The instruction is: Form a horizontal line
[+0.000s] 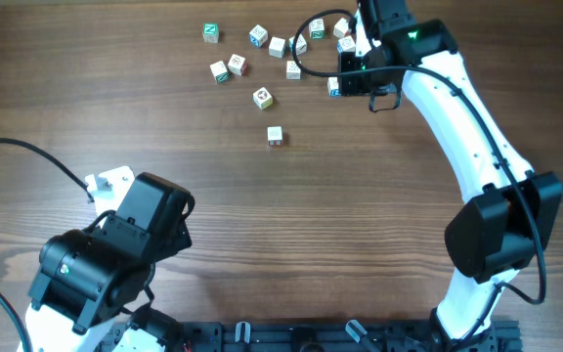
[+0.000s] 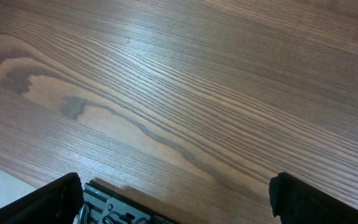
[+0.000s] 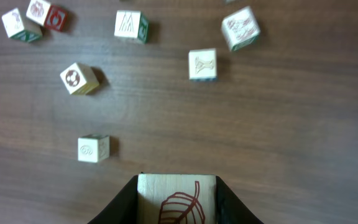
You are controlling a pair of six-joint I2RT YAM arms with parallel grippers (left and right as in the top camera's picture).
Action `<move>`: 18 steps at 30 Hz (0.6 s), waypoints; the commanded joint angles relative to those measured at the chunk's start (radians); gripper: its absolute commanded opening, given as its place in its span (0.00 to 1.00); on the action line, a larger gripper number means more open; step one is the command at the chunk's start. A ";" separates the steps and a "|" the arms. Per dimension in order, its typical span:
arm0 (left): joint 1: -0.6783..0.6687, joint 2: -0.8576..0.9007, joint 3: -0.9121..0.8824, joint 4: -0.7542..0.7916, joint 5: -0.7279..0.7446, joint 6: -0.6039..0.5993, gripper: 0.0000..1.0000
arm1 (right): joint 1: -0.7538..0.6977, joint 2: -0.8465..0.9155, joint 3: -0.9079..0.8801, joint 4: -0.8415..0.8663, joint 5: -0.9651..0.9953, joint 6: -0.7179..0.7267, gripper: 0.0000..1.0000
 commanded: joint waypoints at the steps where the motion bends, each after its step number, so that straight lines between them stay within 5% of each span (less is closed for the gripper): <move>1: 0.006 -0.002 -0.005 0.000 -0.016 -0.021 1.00 | 0.039 -0.018 -0.051 0.017 -0.044 0.036 0.27; 18: 0.006 -0.002 -0.005 0.000 -0.016 -0.021 1.00 | 0.161 -0.016 -0.627 0.756 0.091 0.245 0.34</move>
